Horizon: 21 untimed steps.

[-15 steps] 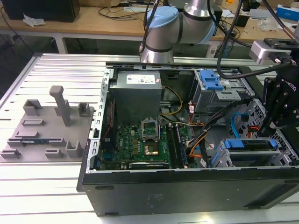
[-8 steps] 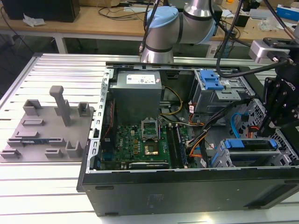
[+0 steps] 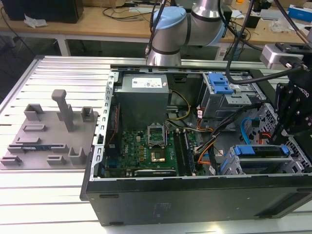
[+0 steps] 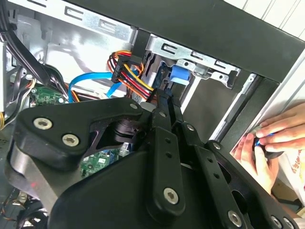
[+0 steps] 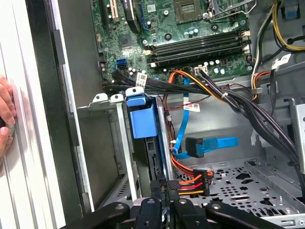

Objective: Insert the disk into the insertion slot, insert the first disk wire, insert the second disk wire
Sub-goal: 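Insert the first disk wire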

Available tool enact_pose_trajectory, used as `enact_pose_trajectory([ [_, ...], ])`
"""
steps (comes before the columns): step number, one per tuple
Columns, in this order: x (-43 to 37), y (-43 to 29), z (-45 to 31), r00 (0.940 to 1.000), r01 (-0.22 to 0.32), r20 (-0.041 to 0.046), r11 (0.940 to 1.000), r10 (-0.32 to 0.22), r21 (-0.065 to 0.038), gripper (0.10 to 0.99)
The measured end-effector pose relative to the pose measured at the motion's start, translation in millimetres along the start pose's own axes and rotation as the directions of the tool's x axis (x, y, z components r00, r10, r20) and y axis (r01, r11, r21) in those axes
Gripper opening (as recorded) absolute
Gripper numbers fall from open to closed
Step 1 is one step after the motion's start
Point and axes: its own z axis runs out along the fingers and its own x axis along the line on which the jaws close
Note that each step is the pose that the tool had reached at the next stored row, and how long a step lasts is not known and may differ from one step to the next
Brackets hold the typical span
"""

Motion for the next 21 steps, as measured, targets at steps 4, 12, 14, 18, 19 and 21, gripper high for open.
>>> enact_pose_trajectory([
  [4, 0.2, 0.0, 0.0, 1.0, 0.0, -0.0006, 1.0, 0.0, 0.0, 0.165],
  [12, 0.4, 0.1, 1.4, 1.0, 0.001, -0.0006, 1.0, -0.001, 0.0, 0.165],
  [14, 0.5, 0.2, 2.0, 1.0, 0.001, -0.0006, 1.0, -0.001, 0.0, 0.165],
  [18, 0.5, 0.2, 2.3, 1.0, 0.001, -0.0007, 1.0, -0.001, 0.0, 0.165],
  [19, 0.5, 0.2, 2.3, 1.0, 0.002, -0.0006, 1.0, -0.002, 0.0, 0.165],
  [21, 0.5, 0.2, 2.4, 1.0, 0.006, 0.0, 1.0, -0.006, 0.002, 0.165],
])
